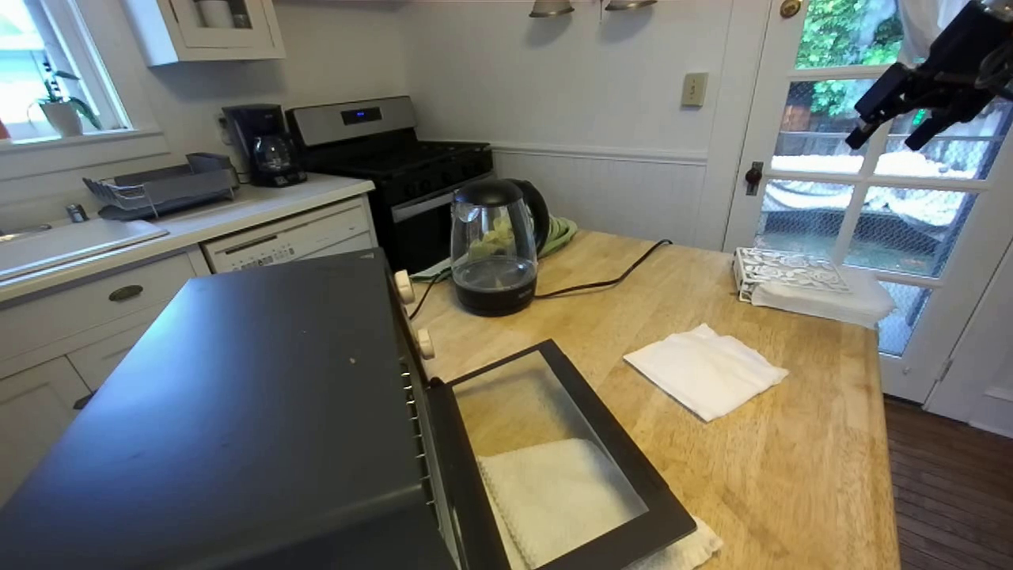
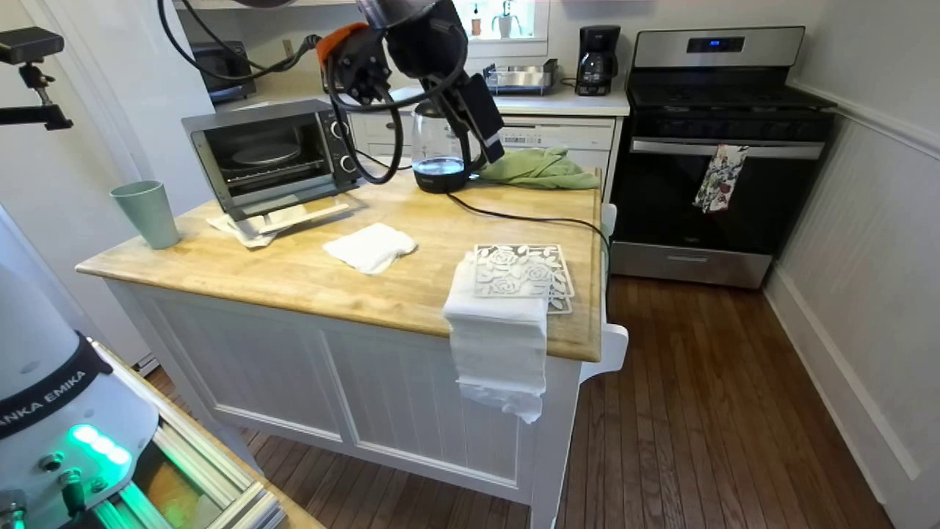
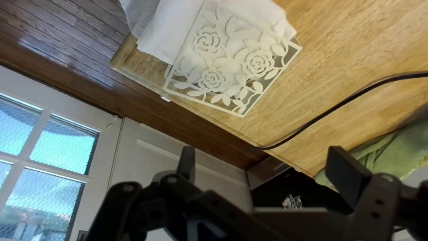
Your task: Lift one paper towel and put it on the cupboard
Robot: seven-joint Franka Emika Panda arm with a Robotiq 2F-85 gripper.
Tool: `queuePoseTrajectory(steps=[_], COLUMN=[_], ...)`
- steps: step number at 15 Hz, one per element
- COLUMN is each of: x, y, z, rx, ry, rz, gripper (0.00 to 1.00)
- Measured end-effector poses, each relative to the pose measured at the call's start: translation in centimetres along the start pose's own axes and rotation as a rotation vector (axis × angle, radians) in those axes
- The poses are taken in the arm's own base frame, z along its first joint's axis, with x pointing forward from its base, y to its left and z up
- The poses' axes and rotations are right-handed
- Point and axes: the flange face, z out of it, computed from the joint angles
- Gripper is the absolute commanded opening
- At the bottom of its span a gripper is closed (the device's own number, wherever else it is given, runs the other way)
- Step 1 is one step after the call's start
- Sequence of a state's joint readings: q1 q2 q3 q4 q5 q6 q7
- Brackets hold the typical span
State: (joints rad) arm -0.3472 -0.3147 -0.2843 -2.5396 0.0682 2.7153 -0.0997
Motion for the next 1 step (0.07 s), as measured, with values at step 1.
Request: queuePoseTrajectory(steps=[1], x=[0.01], y=[0.00], z=[-0.04], rx=[0.000], ry=[0.001], rz=[0.000], gripper=[1.00])
